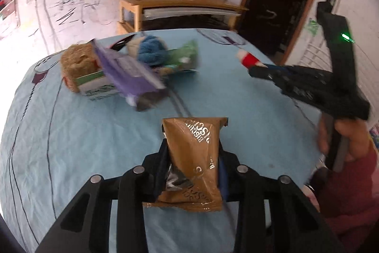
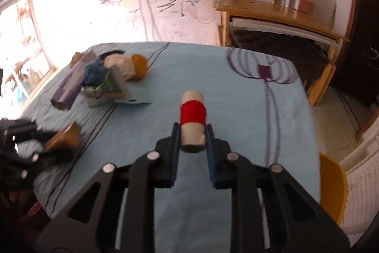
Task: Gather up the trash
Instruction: 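Drop the cylinder into the bin with right while left drops brown wrapper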
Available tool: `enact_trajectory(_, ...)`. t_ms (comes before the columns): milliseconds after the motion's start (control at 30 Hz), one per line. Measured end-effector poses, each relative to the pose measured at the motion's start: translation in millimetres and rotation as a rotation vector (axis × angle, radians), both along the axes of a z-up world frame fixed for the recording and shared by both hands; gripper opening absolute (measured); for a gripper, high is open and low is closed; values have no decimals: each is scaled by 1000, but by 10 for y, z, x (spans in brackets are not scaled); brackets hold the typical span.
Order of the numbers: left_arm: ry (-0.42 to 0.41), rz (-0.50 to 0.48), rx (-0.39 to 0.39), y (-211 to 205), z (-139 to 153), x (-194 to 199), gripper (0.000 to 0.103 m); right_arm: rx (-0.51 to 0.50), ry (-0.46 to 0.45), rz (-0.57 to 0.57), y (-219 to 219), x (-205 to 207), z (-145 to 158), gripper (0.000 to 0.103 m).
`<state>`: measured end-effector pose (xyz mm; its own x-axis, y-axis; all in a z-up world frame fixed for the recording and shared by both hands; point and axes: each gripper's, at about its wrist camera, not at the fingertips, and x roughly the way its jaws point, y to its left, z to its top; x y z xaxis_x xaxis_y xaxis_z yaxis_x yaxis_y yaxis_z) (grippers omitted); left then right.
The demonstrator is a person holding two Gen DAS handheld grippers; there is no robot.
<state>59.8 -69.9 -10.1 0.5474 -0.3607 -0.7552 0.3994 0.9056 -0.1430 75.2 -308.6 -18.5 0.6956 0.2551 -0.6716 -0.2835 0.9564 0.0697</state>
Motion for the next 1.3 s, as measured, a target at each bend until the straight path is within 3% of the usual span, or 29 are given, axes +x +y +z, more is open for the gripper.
enact_trajectory(300,-108,-96,10,-394,332,-254,32,77,-55,-112,-507,-29,201,19)
enact_trajectory(733,-124,-181,25,-1149,520,-13,32,100,-82,-315,-1328,-78,256,20)
enact_trajectory(967,-95,-275,13,-1786,559,187,32,68,-24,-447,-1865,-70,67,20)
enact_trajectory(1233,-58,-305,8,-2440,572,354,32,70,103,-495,-2206,50,-277,20)
enact_trajectory(1300,-60,-301,12,-2595,563,384,32,72,99,-509,-2242,39,-281,27)
